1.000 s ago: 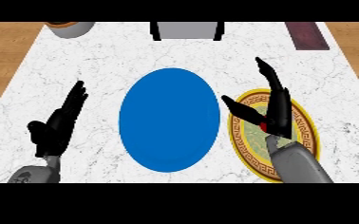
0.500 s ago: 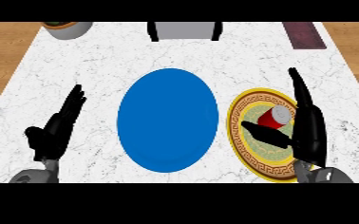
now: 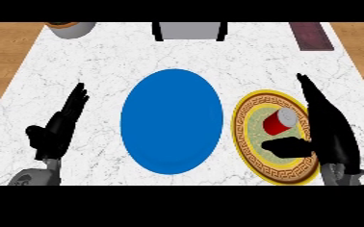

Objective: Pick the can from the plate and place it in the plate

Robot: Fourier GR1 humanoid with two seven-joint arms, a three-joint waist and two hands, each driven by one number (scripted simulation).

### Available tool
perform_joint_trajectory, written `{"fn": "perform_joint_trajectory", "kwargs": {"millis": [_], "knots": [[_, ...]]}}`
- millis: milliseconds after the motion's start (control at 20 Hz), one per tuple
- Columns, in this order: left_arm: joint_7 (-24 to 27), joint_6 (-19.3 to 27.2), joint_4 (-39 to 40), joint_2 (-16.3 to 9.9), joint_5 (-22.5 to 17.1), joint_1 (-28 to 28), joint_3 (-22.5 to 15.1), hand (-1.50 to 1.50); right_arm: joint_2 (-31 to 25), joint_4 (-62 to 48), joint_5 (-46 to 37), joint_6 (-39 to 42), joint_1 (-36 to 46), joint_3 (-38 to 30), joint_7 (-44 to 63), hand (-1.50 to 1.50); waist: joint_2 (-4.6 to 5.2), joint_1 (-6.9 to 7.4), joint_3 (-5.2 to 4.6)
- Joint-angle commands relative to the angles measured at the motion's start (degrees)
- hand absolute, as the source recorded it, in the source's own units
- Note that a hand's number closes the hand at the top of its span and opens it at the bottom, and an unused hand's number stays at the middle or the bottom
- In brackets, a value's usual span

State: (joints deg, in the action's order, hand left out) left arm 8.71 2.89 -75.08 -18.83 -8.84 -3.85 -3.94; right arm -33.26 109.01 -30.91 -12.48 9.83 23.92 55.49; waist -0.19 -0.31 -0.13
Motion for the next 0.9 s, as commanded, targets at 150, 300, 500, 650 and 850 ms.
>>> {"fn": "perform_joint_trajectory", "kwargs": {"millis": [150,300,500,650,850], "knots": [[-0.3,1.1,-2.4,1.7,1.6,1.8,-0.5,0.00,1.5,3.2,1.7,11.8,1.9,-0.2,13.5,-1.50,0.12,0.40,0.08],[0.5,-1.7,-0.7,0.1,0.3,1.2,1.8,0.00,3.0,1.8,0.5,12.7,1.5,-0.8,13.5,-1.50,0.16,0.33,0.09],[-1.4,-2.2,-1.8,-0.3,0.0,0.6,2.0,0.00,-0.5,-3.7,4.3,17.7,2.3,-3.7,11.0,-1.50,0.26,0.56,0.09],[-0.9,-2.5,-5.6,0.3,0.4,4.2,1.3,0.00,1.7,-2.8,4.0,17.7,0.0,-2.7,12.1,-1.50,0.09,0.60,0.12],[-1.7,-3.1,-4.3,0.1,0.9,3.2,3.0,0.00,5.4,-9.4,0.4,14.8,-0.7,-3.1,6.2,-1.50,0.18,0.60,0.14]]}}
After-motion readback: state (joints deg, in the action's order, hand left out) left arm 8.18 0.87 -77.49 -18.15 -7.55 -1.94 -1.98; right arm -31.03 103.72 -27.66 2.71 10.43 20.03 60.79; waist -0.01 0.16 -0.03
